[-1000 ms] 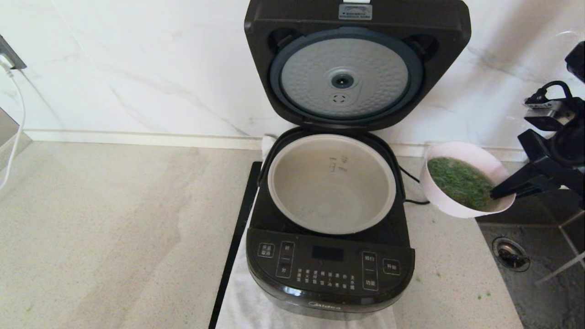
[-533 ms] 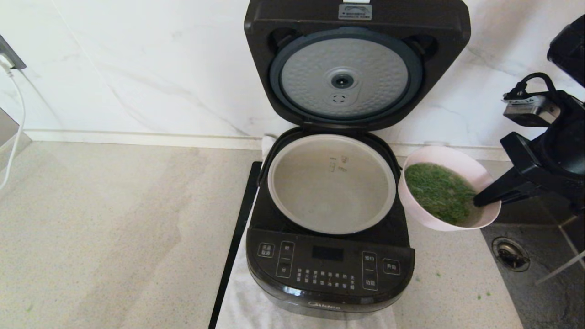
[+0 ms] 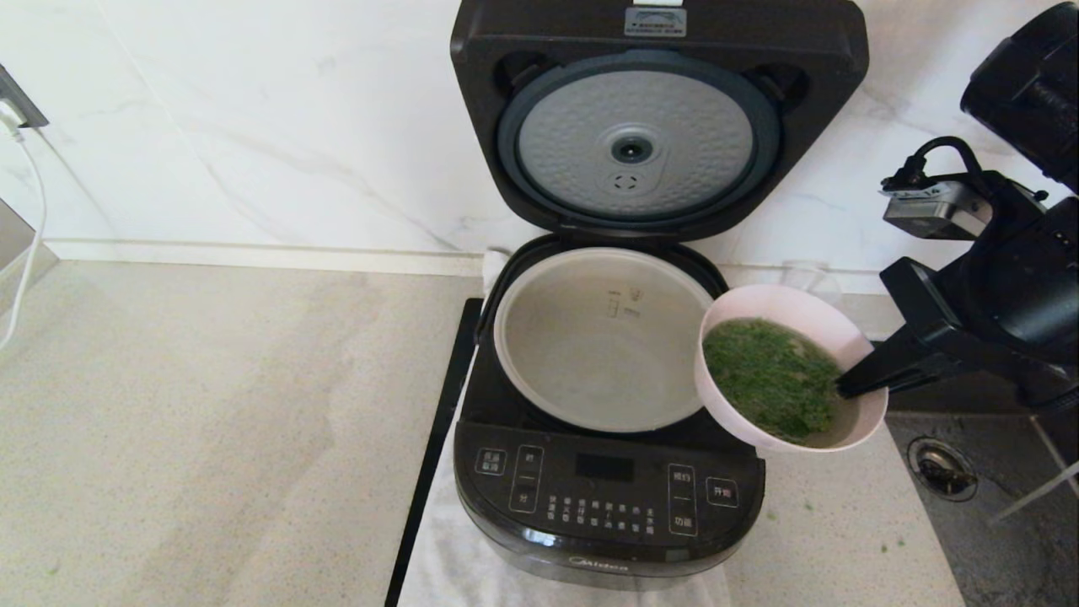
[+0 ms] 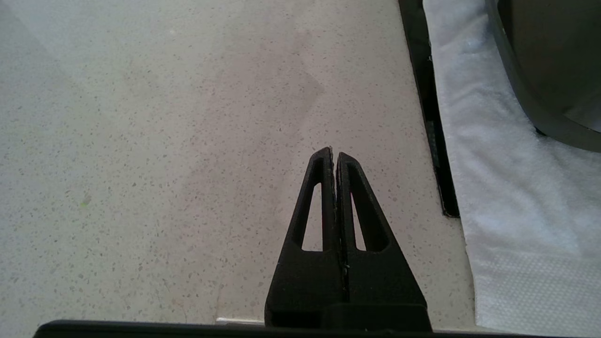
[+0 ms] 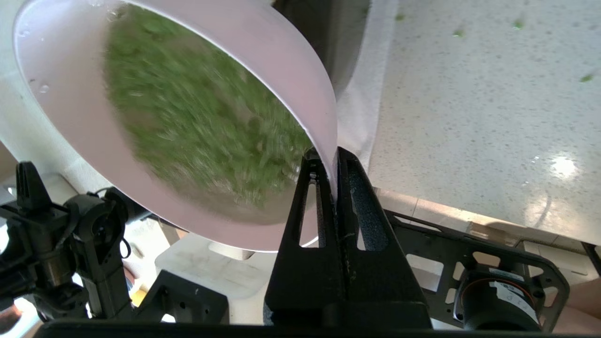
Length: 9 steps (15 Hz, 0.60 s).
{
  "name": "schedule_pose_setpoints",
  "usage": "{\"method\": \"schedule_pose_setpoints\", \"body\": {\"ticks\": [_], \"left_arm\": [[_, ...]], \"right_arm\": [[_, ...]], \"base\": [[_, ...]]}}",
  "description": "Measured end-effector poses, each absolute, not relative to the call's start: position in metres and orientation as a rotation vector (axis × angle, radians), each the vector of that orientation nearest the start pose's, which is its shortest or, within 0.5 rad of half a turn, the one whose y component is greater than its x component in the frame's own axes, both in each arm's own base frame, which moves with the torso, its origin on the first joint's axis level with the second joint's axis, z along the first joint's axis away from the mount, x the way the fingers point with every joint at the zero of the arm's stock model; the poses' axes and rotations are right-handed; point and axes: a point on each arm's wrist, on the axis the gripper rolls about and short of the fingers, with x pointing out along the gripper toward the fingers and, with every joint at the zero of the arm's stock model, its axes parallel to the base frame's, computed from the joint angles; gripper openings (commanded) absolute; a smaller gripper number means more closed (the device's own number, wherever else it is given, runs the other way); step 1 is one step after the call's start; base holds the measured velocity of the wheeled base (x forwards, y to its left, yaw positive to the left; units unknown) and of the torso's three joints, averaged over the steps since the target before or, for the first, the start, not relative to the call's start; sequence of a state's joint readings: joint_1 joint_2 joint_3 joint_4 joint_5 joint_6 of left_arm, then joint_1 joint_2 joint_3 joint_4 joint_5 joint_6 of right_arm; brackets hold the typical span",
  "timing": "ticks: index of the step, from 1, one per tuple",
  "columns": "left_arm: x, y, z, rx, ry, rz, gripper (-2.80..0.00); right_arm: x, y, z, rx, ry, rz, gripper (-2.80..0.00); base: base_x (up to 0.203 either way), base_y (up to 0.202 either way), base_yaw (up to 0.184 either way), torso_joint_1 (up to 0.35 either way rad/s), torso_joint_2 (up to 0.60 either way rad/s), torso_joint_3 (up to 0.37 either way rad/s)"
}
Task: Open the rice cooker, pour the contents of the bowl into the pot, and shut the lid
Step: Pour the water from the bowl into the rice cooker
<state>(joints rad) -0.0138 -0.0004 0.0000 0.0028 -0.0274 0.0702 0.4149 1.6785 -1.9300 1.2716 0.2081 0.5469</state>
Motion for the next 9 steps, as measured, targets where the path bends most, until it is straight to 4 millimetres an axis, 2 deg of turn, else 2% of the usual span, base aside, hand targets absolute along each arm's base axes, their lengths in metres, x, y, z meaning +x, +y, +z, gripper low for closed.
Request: {"method": "schedule_pose_setpoints", "body": {"ticks": [9], "left_arm": [[-0.023, 0.0, 0.075, 0.07, 0.001, -0.041, -2.8]], "right_arm": [[0.229, 0.139, 0.319, 0.356, 1.105, 0.305, -2.8]], "base": [[0.0, 0.0, 0.0, 0.0, 0.0, 0.0]]}}
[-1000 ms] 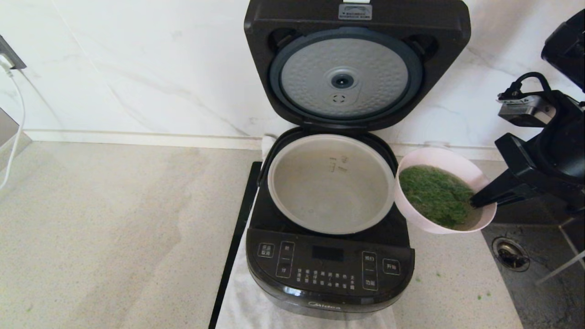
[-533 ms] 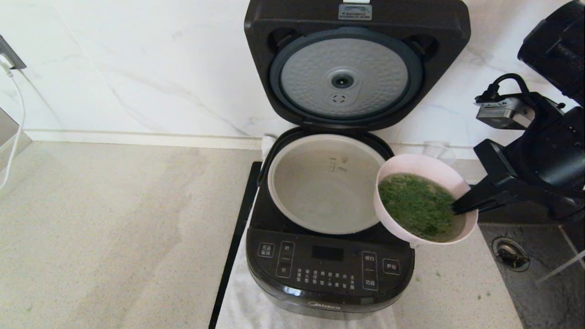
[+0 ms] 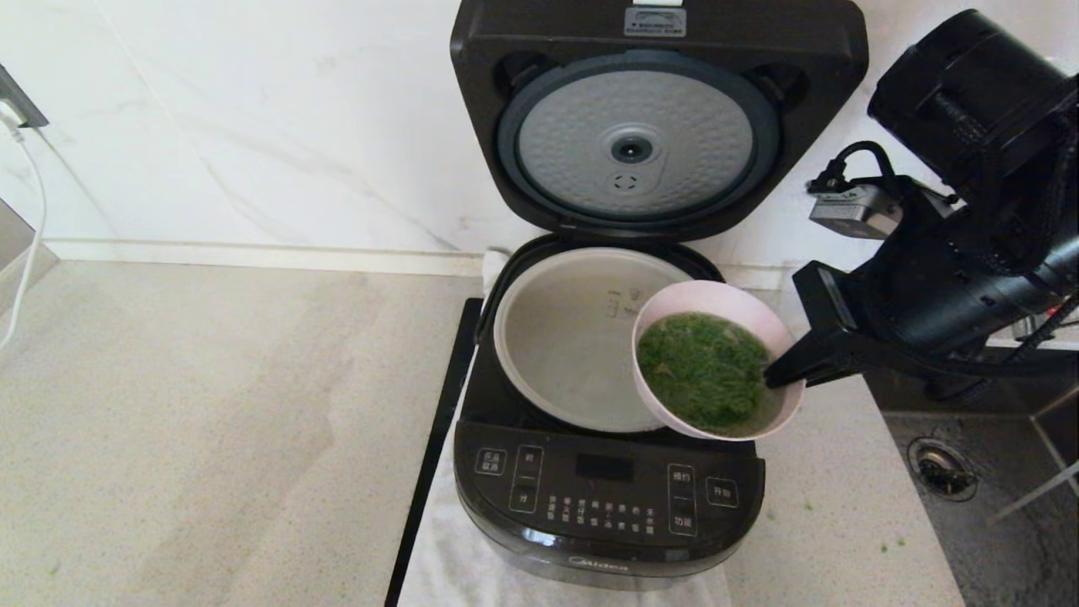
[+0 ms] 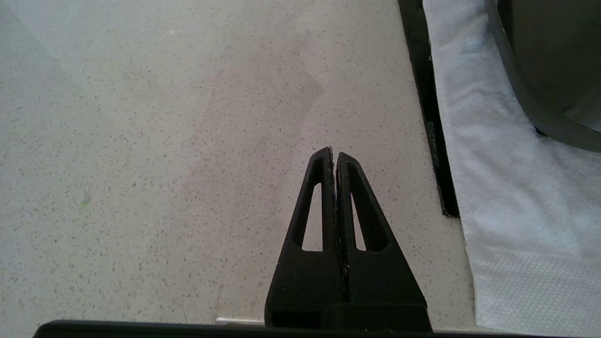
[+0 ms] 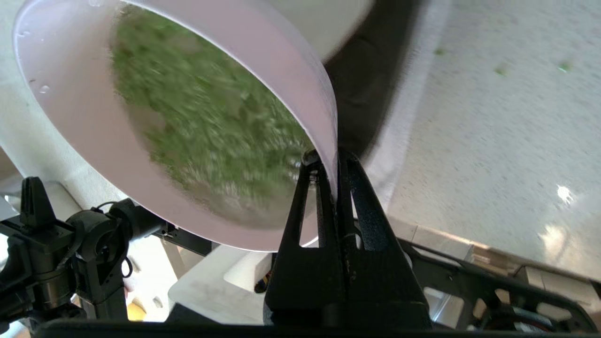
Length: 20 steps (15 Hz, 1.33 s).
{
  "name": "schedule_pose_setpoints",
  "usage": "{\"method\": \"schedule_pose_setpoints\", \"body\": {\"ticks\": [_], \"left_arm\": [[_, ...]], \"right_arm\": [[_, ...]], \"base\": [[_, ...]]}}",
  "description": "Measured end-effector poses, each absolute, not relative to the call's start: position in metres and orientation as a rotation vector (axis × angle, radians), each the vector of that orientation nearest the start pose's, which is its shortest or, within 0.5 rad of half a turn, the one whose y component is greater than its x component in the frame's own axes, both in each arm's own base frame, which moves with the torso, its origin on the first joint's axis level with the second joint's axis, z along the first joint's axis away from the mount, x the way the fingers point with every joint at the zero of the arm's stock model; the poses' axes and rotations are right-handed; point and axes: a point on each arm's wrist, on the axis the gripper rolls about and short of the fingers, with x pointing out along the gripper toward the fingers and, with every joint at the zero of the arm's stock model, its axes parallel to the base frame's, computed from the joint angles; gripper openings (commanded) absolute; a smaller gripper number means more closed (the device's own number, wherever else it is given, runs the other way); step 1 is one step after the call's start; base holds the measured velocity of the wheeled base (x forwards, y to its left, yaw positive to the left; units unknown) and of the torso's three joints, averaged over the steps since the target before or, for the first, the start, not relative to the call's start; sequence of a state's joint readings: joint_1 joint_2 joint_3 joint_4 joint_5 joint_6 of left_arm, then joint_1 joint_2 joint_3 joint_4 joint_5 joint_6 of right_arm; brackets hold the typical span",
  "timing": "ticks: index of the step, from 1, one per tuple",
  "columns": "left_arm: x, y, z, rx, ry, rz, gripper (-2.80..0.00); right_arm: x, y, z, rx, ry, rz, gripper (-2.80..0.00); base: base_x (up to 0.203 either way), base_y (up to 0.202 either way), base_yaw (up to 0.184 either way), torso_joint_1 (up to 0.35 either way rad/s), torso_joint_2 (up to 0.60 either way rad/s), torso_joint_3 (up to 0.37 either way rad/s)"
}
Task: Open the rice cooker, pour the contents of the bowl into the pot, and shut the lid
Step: Pour the water from the bowl into the rice cooker
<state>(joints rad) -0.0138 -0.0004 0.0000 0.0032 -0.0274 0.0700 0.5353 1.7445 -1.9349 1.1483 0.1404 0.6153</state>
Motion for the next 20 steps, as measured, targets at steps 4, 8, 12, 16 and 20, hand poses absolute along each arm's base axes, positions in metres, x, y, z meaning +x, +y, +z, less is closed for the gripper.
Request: {"method": "schedule_pose_setpoints", "body": {"ticks": [4, 8, 12, 16, 20], "left_arm": [[-0.023, 0.0, 0.075, 0.07, 0.001, -0.041, -2.8], [-0.023, 0.0, 0.075, 0.07, 0.001, -0.041, -2.8], [-0.023, 0.0, 0.075, 0.07, 0.001, -0.041, -2.8], [-0.023, 0.0, 0.075, 0.07, 0.001, -0.041, -2.8], [-0.023, 0.0, 0.075, 0.07, 0.001, -0.041, -2.8]], "right_arm": [[0.238, 0.153, 0.313, 0.359, 1.098, 0.323, -2.8], [0.246, 0.164, 0.308, 0.358, 1.084, 0.344, -2.8], [0.251, 0.172, 0.305, 0.35, 1.066, 0.351, -2.8], [0.258, 0.18, 0.3, 0.356, 1.052, 0.359, -2.8], [0.267, 0.191, 0.292, 0.36, 1.047, 0.37, -2.8]], "base": [[0.0, 0.0, 0.0, 0.0, 0.0, 0.0], [0.0, 0.0, 0.0, 0.0, 0.0, 0.0], [0.0, 0.0, 0.0, 0.0, 0.0, 0.0], [0.0, 0.0, 0.0, 0.0, 0.0, 0.0], [0.0, 0.0, 0.0, 0.0, 0.0, 0.0]]}}
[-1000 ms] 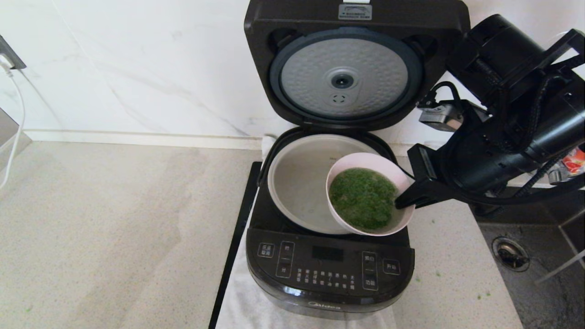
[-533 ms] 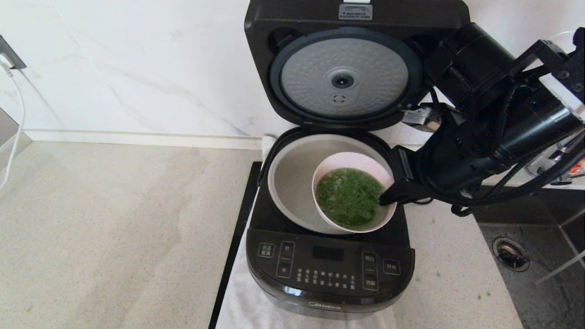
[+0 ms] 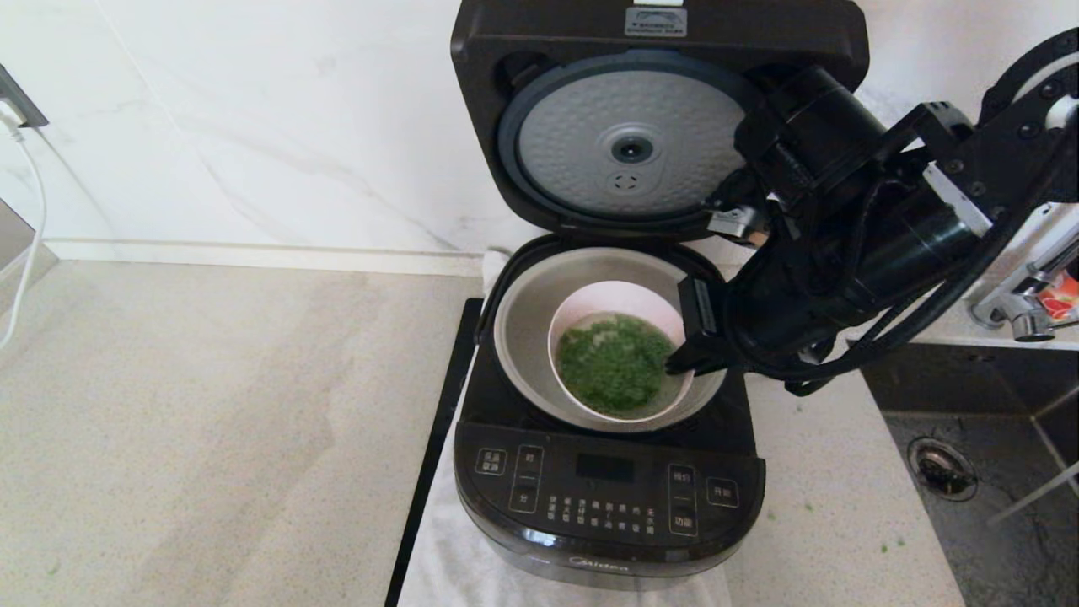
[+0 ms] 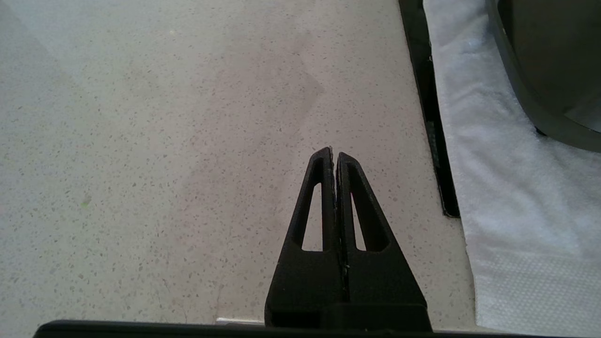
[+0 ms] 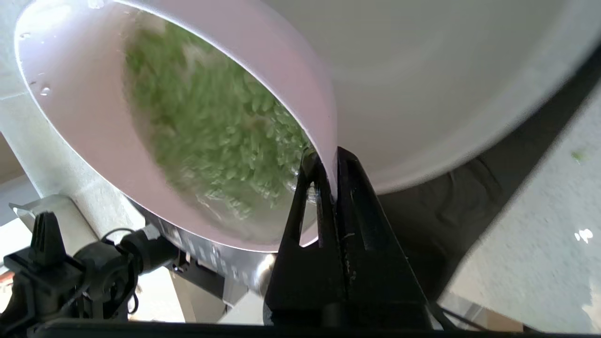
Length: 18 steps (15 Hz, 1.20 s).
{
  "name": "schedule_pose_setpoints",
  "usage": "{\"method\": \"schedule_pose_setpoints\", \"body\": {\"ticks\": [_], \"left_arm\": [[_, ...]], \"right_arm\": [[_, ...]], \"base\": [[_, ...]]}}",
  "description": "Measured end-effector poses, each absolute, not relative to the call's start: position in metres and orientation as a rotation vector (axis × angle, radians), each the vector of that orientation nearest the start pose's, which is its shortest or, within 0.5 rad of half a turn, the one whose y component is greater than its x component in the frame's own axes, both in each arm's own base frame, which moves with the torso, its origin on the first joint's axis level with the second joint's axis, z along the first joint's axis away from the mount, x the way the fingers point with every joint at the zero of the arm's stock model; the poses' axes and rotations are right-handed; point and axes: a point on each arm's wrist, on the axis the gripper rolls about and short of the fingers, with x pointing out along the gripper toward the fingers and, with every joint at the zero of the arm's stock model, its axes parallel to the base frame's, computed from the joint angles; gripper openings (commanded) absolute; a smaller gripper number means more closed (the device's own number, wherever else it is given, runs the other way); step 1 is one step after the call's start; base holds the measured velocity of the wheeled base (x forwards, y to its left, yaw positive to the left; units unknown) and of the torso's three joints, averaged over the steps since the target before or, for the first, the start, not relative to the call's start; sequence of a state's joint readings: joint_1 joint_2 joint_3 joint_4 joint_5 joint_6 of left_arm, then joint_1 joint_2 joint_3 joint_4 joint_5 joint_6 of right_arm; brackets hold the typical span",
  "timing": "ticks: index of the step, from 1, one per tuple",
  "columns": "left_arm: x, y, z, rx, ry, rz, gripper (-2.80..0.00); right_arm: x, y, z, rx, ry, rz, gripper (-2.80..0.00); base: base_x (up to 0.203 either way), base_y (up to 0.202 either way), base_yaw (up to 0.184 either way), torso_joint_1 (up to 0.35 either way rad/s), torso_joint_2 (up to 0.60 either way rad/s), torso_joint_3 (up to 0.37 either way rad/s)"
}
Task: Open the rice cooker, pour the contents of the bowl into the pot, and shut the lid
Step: Pour the water from the bowl into the rice cooker
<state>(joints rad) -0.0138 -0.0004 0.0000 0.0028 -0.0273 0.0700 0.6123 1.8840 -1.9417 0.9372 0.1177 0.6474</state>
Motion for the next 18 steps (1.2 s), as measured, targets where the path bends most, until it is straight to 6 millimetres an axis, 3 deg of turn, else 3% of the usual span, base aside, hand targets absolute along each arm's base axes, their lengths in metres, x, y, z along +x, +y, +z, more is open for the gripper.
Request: {"method": "schedule_pose_setpoints", "body": {"ticks": [8, 18], "left_arm": [[-0.023, 0.0, 0.075, 0.07, 0.002, -0.041, -2.8], [-0.023, 0.0, 0.075, 0.07, 0.001, -0.041, -2.8]], "right_arm": [[0.281, 0.201, 0.286, 0.363, 0.987, 0.364, -2.8], [0.286, 0.199, 0.304, 0.346, 0.733, 0.233, -2.8]], "base": [[0.0, 0.0, 0.0, 0.0, 0.0, 0.0], [0.0, 0.0, 0.0, 0.0, 0.0, 0.0]]}}
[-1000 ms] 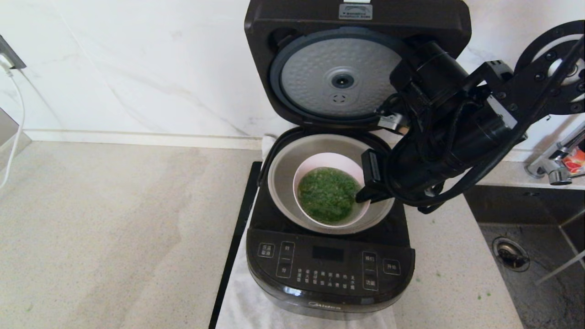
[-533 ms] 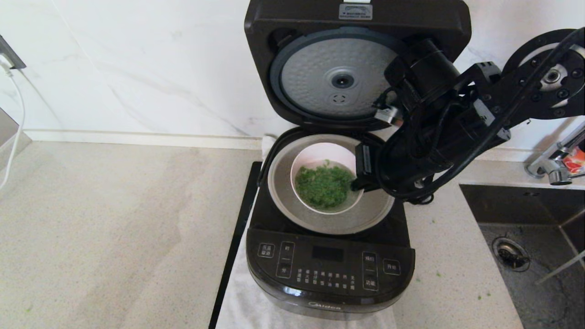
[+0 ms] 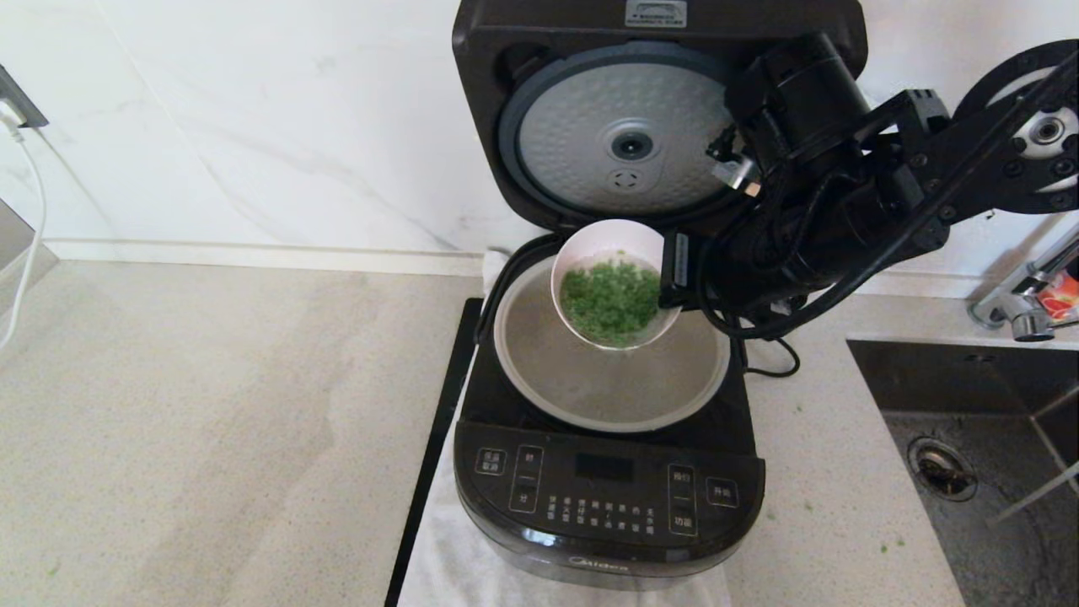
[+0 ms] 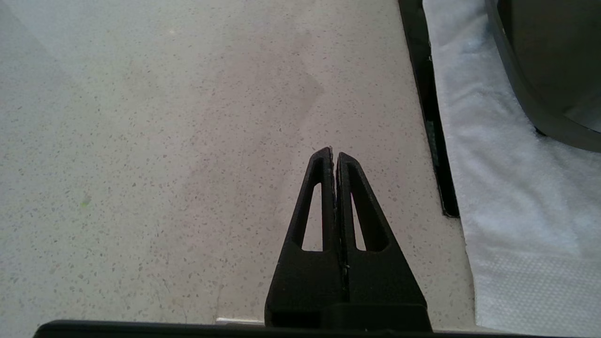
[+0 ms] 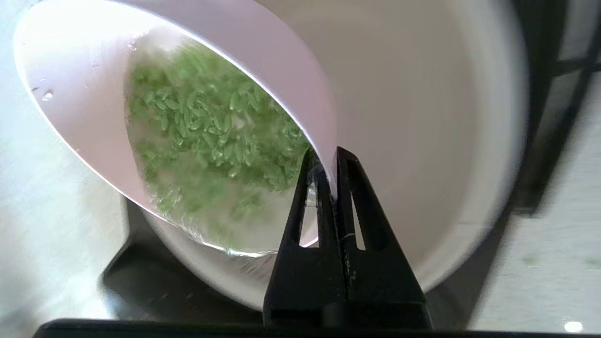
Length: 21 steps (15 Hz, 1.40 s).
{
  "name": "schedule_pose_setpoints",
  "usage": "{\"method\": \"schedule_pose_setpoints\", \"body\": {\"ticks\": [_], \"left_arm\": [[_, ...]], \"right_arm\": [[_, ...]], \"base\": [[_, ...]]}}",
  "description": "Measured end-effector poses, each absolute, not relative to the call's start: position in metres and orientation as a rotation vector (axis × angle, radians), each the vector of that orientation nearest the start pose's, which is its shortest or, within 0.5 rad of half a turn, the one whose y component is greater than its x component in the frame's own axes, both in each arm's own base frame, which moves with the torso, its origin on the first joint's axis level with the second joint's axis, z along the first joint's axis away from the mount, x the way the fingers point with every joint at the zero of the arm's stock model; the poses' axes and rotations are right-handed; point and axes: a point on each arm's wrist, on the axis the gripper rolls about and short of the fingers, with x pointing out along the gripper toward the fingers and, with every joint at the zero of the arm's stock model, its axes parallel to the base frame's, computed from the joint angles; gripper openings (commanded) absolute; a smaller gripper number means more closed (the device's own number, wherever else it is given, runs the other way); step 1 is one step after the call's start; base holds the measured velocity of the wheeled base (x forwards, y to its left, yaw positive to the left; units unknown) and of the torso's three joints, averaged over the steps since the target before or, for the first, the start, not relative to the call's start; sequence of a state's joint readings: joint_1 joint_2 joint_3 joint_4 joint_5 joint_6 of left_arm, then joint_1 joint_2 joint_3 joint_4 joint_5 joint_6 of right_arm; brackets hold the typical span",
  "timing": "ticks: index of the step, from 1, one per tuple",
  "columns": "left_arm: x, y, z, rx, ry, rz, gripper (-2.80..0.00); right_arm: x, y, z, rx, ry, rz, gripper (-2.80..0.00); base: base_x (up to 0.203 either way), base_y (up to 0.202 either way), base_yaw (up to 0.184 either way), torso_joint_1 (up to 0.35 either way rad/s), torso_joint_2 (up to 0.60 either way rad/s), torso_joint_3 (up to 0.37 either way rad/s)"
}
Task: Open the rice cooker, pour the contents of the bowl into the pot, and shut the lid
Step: Pour the water from the bowl into the rice cooker
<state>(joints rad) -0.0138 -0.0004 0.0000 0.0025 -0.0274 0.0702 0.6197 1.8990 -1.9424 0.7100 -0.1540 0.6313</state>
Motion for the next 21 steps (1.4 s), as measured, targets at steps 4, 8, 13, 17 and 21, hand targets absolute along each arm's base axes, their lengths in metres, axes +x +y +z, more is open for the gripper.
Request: {"method": "schedule_pose_setpoints", "body": {"ticks": [4, 8, 13, 17, 21], "left_arm": [[-0.023, 0.0, 0.075, 0.07, 0.002, -0.041, -2.8], [-0.023, 0.0, 0.075, 0.07, 0.001, -0.041, -2.8], [-0.023, 0.0, 0.075, 0.07, 0.001, -0.041, -2.8], [-0.023, 0.0, 0.075, 0.07, 0.001, -0.041, -2.8], [-0.023, 0.0, 0.075, 0.07, 0.0, -0.041, -2.8]], "right_arm": [[0.279, 0.2, 0.308, 0.309, 0.66, 0.191, -2.8], [0.273, 0.213, 0.285, 0.208, 0.588, 0.195, -2.8], [0.27, 0.228, 0.262, 0.111, 0.328, 0.179, -2.8], [0.263, 0.223, 0.267, 0.127, 0.263, 0.13, -2.8], [0.253, 0.217, 0.259, 0.087, 0.206, 0.14, -2.8]], "base": [[0.0, 0.0, 0.0, 0.0, 0.0, 0.0], [0.0, 0.0, 0.0, 0.0, 0.0, 0.0], [0.0, 0.0, 0.0, 0.0, 0.0, 0.0], [0.0, 0.0, 0.0, 0.0, 0.0, 0.0], [0.0, 0.0, 0.0, 0.0, 0.0, 0.0]]}}
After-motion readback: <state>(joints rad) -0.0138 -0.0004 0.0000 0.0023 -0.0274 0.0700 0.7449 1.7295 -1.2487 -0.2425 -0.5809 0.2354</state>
